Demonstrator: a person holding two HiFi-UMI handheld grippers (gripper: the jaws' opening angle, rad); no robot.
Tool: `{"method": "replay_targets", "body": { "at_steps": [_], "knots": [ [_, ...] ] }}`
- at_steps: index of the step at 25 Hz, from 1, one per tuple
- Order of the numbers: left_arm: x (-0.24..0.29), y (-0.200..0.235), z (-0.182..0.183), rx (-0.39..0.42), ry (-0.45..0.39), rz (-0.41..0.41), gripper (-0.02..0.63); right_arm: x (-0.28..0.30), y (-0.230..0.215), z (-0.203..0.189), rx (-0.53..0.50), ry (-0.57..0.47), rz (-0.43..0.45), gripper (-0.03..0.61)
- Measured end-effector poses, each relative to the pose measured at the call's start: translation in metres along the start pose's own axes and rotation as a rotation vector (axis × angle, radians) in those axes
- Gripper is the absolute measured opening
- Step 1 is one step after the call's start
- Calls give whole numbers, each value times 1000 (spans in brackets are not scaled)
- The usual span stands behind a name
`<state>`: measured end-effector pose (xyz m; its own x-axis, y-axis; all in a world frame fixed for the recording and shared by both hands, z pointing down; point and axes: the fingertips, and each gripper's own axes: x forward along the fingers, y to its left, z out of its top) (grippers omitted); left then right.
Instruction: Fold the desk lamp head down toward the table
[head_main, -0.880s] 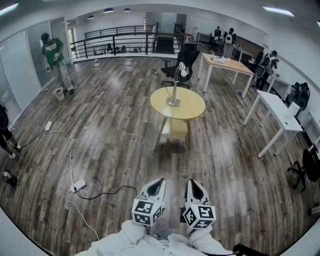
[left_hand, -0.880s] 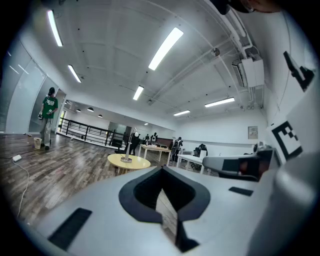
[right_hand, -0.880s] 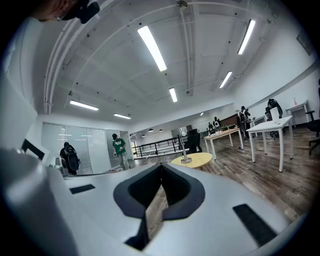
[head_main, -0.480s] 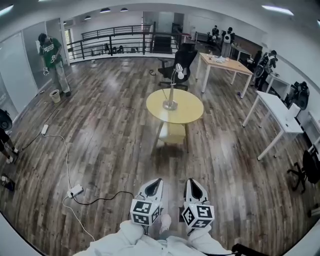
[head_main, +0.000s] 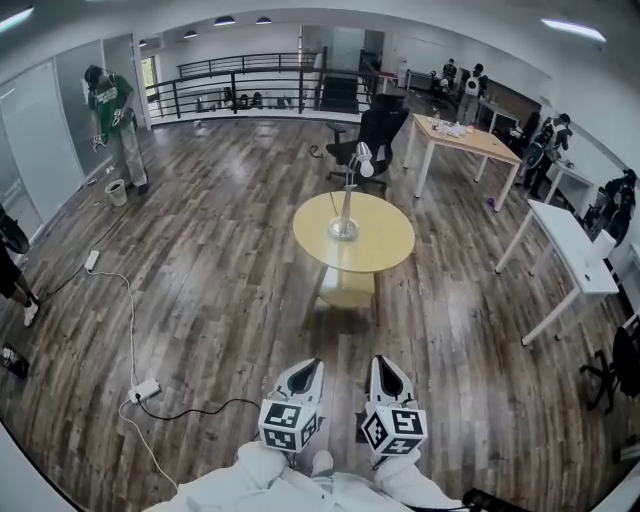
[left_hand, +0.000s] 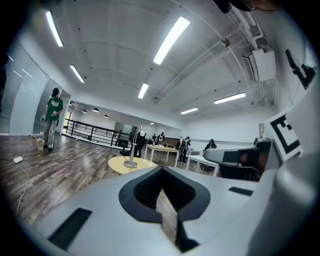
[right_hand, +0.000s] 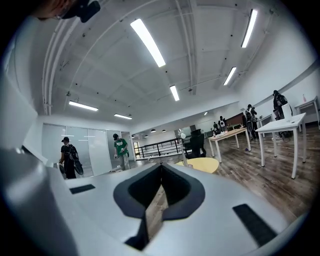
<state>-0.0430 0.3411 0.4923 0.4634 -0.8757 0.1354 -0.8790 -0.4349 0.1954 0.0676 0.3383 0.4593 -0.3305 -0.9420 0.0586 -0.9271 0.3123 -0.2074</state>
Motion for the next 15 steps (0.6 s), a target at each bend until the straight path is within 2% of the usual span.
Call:
{"method": "replay_targets", "body": {
  "at_steps": [7,15],
  "knots": [
    [64,5,1,-11,8,22,-2,47,-44,2,11,18,21,12],
    [111,22,4,-28,31,36,-2,91,-70,1,32,44,25,12]
  ]
}}
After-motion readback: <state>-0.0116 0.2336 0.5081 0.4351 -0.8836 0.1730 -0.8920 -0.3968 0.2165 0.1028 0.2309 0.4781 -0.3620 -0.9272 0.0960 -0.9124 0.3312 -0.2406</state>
